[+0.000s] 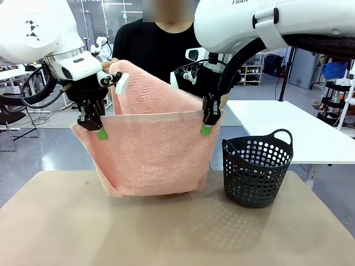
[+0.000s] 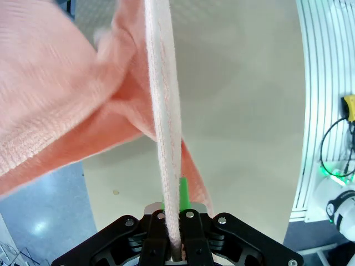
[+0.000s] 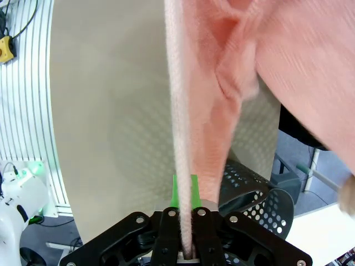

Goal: Fold the towel.
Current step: Release the end of the 100 cm Hotel Towel you were holding and grab the top end of the folded side.

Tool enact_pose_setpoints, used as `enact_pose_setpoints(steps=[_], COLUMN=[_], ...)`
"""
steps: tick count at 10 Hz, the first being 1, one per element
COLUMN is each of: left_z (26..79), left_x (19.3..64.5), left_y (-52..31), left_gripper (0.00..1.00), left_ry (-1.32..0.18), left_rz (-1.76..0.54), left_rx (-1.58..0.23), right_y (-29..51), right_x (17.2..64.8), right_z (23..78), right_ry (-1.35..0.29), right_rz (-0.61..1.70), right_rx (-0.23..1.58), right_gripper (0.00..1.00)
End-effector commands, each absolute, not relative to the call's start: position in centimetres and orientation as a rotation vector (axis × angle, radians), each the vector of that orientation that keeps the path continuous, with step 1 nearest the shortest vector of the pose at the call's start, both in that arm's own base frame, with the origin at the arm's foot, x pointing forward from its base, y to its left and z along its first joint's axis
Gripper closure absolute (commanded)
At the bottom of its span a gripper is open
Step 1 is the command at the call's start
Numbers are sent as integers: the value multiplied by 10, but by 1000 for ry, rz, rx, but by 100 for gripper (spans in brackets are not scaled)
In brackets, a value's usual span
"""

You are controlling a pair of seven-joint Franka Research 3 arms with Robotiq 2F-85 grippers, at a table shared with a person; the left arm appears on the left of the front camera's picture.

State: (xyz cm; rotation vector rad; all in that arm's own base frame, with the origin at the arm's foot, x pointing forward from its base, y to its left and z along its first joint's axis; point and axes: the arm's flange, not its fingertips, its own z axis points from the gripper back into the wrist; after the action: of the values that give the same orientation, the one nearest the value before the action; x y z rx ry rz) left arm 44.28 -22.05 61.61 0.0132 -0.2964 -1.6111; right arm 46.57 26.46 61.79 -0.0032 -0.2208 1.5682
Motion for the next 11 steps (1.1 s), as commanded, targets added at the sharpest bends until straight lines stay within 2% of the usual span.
enact_pose_setpoints(steps=[1, 11], left_z=[618, 618], left_x=[444, 444], left_y=[-221, -221], left_gripper=[100, 100], left_ry=[-298, -298], left_rz=[-1611, -1611], left_rx=[13, 13], right_y=[264, 264], right_x=[465, 465], right_z=[617, 617], right_ry=[-218, -218], right_rz=[1570, 1570], right_rx=[-3, -3], right_gripper=[100, 100])
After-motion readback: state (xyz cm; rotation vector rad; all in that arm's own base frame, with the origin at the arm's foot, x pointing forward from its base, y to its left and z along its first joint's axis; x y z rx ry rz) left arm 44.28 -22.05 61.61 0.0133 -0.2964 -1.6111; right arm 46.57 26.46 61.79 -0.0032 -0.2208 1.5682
